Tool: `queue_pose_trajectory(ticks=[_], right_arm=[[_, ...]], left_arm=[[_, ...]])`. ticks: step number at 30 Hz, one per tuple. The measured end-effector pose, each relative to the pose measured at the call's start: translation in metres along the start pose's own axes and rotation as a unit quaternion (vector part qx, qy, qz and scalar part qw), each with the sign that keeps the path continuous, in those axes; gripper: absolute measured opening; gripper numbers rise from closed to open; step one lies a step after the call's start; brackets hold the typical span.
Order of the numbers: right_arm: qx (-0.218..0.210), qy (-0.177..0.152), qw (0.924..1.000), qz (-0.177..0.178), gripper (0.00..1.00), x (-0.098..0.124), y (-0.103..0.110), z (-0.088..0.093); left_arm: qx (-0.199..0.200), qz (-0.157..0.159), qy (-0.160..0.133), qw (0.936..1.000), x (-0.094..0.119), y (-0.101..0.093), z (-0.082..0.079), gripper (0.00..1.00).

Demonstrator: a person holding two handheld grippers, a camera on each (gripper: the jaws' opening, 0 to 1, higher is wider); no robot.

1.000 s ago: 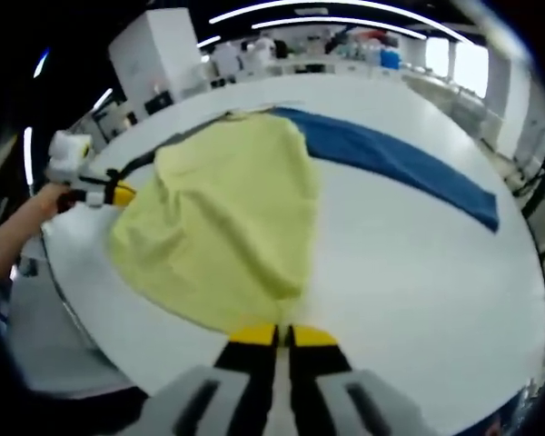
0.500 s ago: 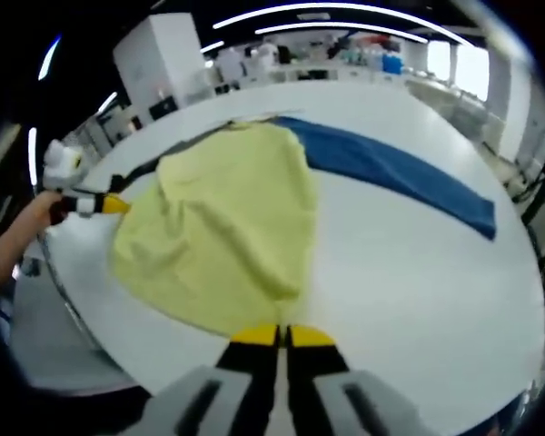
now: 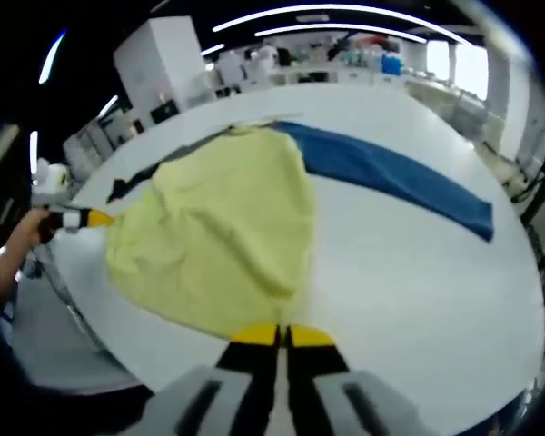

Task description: Fold the garment on the visible template until the final outline fits inside the template.

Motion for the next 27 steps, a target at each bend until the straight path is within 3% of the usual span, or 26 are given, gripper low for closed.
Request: queue_pose_trajectory(ticks=[14, 27], right_arm=[[0.035, 0.022, 0.9991, 0.001, 0.00, 0.004, 0.010, 0.006], [0.041, 0.037, 0.9985, -0.003, 0.00, 0.001, 0.018, 0.016]], left_arm=[[0.045, -0.012, -0.011, 0.9988, 0.015, 0.007, 0.015, 0.00], [0.046, -0.016, 0.000, 0.9988, 0.016, 0.012, 0.028, 0.00]])
Point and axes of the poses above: the point that each gripper's makers call its tool centre point, and the gripper's own axes: x roughly backward along the fingers, y roughly to its left, z roughly out of its underside, the point moved 5 cm from there along x, roughly backward along the fingers, and after that the axes turned 9 degrees about y, right-handed, at the moved point
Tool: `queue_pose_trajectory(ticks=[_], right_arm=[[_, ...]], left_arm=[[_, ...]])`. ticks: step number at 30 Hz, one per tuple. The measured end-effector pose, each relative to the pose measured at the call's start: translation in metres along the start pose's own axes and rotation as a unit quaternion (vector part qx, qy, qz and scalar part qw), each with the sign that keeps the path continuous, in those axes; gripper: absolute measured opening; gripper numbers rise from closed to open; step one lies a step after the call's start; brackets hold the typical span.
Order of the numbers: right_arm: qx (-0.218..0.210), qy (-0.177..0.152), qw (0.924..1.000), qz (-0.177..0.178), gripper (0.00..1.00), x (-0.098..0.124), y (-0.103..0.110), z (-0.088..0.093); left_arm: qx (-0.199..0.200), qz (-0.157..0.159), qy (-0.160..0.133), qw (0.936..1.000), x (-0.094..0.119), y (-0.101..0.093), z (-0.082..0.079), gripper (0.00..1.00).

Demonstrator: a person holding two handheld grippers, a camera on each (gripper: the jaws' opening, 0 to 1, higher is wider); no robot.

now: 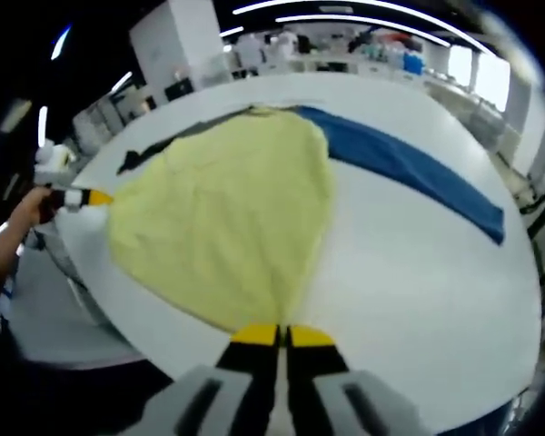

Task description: Fold the garment on the visible template until the final outline fits inside the template.

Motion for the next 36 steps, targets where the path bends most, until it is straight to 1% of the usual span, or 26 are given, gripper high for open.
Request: queue_pose_trajectory(ticks=[4, 7, 9, 12, 15, 16, 18, 19, 21, 22, 23, 25, 28, 31, 36], right_arm=[[-0.006, 0.000, 1.0000, -0.001, 0.00, -0.002, -0.002, 0.001], [-0.006, -0.002, 1.0000, -0.003, 0.00, -0.002, -0.003, 0.000], [-0.003, -0.004, 1.0000, 0.004, 0.05, -0.001, -0.004, 0.001], [-0.003, -0.005, 1.0000, 0.002, 0.10, 0.001, -0.004, 0.000], [-0.003, -0.009, 1.0000, -0.002, 0.15, 0.001, -0.004, -0.001], [-0.002, -0.009, 1.0000, -0.004, 0.16, 0.001, -0.005, -0.001], [0.003, -0.008, 0.9999, -0.008, 0.19, 0.000, -0.003, -0.001], [0.006, -0.009, 0.9999, -0.011, 0.20, 0.000, -0.003, -0.001], [0.008, -0.011, 0.9998, -0.015, 0.21, 0.000, -0.002, -0.002], [0.006, -0.011, 0.9997, -0.021, 0.22, -0.001, -0.001, -0.002], [0.005, -0.011, 0.9996, -0.024, 0.22, -0.001, 0.000, -0.002], [0.005, -0.010, 0.9996, -0.027, 0.22, -0.002, 0.001, -0.001], [0.005, -0.007, 0.9996, -0.026, 0.21, -0.003, 0.001, 0.001], [0.000, -0.005, 0.9997, -0.023, 0.20, -0.004, 0.000, 0.002], [-0.006, -0.004, 0.9998, -0.020, 0.18, -0.004, 0.000, 0.003]], left_arm=[[-0.021, -0.006, -0.004, 0.9997, 0.001, 0.006, 0.000, 0.01], [-0.028, 0.001, -0.015, 0.9995, 0.006, 0.008, -0.001, 0.05], [-0.037, 0.004, -0.020, 0.9991, 0.008, 0.009, 0.000, 0.07], [-0.068, 0.011, -0.015, 0.9975, 0.010, 0.012, 0.004, 0.12], [-0.131, 0.012, -0.019, 0.9911, 0.011, 0.011, 0.010, 0.21], [-0.141, 0.016, -0.015, 0.9898, 0.010, 0.010, 0.012, 0.24], [-0.191, 0.026, -0.016, 0.9811, 0.008, 0.008, 0.014, 0.25], [-0.225, 0.029, -0.016, 0.9738, 0.007, 0.005, 0.015, 0.22], [-0.238, 0.037, -0.017, 0.9703, 0.004, 0.004, 0.017, 0.17], [-0.240, 0.046, -0.014, 0.9696, 0.001, 0.004, 0.019, 0.17], [-0.239, 0.047, -0.014, 0.9697, 0.000, 0.006, 0.018, 0.18], [-0.248, 0.043, -0.018, 0.9676, -0.003, 0.011, 0.016, 0.18], [-0.251, 0.044, -0.015, 0.9668, -0.009, 0.018, 0.015, 0.19], [-0.269, 0.055, -0.010, 0.9616, -0.012, 0.016, 0.017, 0.19], [-0.273, 0.059, -0.007, 0.9602, -0.014, 0.013, 0.016, 0.18]])
Point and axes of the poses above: the point that each gripper's makers call its tool centre point, and the gripper's own axes: x roughly backward along the fingers, y roughly to its left, z roughly out of its underside, the point moved 5 cm from there along x, roughly backward along the fingers, and after that the axes turned 9 degrees about y, right-handed, at the moved point
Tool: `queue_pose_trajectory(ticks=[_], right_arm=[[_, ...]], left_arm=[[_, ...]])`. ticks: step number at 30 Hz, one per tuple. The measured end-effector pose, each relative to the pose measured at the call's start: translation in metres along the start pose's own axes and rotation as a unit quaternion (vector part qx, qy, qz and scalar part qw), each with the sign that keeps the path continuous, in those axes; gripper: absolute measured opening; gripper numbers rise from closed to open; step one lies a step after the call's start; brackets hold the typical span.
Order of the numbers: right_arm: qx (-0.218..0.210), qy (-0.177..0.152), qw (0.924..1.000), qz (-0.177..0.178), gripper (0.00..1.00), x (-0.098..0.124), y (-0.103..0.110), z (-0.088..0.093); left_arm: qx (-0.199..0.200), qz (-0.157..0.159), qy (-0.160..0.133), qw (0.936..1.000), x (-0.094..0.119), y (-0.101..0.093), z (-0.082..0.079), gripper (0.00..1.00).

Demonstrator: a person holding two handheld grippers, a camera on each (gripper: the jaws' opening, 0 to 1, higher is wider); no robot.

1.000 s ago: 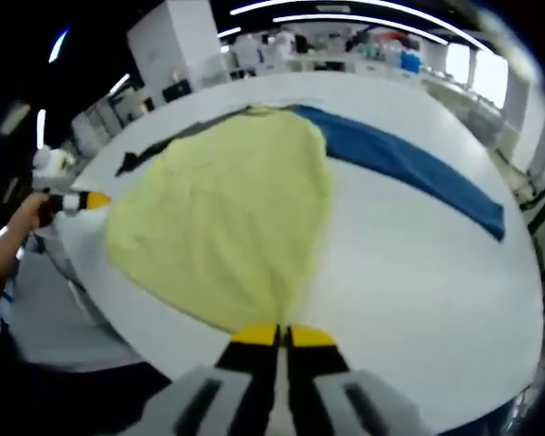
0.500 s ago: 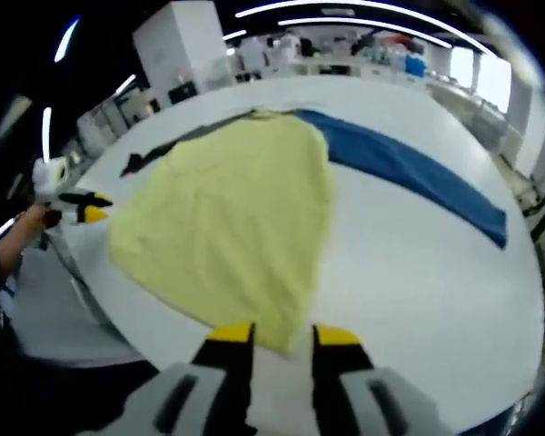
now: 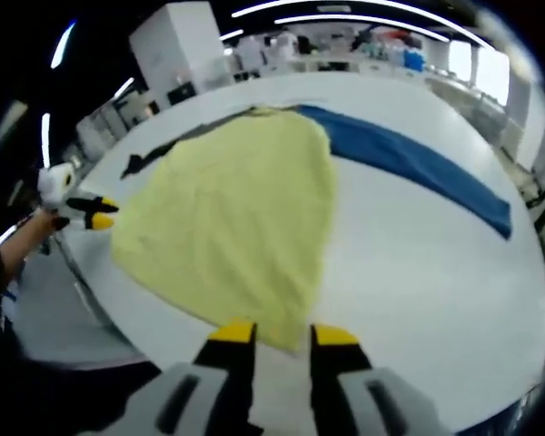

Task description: Fold the garment on the visible template until the final outline fits inside the template.

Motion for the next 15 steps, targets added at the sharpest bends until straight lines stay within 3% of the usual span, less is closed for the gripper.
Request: queue_pose_trajectory(ticks=[5, 10, 15], right_arm=[[-0.004, -0.001, 1.0000, 0.001, 0.16, -0.001, -0.001, -0.001], [-0.001, 0.000, 1.0000, 0.002, 0.09, -0.003, -0.002, 0.000], [-0.004, 0.002, 1.0000, 0.004, 0.08, -0.004, -0.004, 0.001]], left_arm=[[-0.002, 0.009, 0.002, 1.0000, -0.001, -0.001, 0.000, 0.06], [-0.001, 0.009, -0.010, 0.9999, 0.000, 0.000, -0.007, 0.01], [-0.005, 0.010, -0.028, 0.9995, 0.002, -0.006, -0.023, 0.00]])
Point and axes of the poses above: the point that each gripper's makers call its tool centre point, and the gripper's own axes: x roughly backward along the fingers, y roughly to its left, z roughly out of its underside, the point moved 5 cm from there along x, roughly backward along the fingers, and after that the axes turned 9 degrees about y, right-handed, at the moved point
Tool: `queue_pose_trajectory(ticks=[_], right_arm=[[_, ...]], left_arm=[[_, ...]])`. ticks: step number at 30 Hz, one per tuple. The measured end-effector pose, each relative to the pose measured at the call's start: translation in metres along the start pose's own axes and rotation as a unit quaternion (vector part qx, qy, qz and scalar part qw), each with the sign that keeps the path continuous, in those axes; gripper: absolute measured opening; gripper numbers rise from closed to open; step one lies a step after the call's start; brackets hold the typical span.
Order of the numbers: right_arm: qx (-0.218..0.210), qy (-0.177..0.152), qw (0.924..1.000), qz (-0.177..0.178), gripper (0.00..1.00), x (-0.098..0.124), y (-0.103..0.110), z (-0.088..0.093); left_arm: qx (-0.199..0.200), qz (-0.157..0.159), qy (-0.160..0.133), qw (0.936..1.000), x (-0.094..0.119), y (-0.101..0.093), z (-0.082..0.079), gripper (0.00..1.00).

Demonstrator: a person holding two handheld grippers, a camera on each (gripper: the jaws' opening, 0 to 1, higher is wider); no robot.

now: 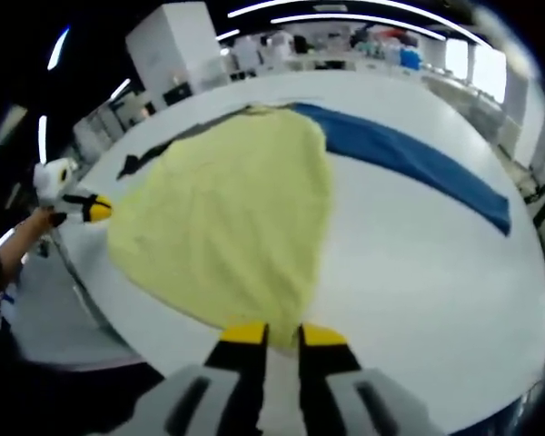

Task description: Fold the garment on the visible template until the final outline fits inside the template.

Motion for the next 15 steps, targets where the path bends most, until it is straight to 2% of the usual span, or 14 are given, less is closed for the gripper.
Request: queue_pose_trajectory(ticks=[9, 15], right_arm=[[0.005, 0.003, 1.0000, 0.006, 0.08, 0.002, -0.002, 0.001], [0.004, 0.004, 1.0000, 0.008, 0.09, 0.003, 0.001, 0.002]], left_arm=[[-0.013, 0.008, -0.026, 0.9995, -0.009, -0.011, -0.038, 0.00], [-0.005, 0.006, -0.035, 0.9994, -0.025, -0.006, -0.056, 0.00]])
Point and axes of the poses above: the point that each gripper's makers call its tool centre point, and the gripper's own axes: x roughly backward along the fingers, y roughly to its left, z roughly out of its underside, the point moved 5 cm from there along x, roughly backward along the fingers, and after that the axes turned 9 degrees about y, right-handed, at the moved point
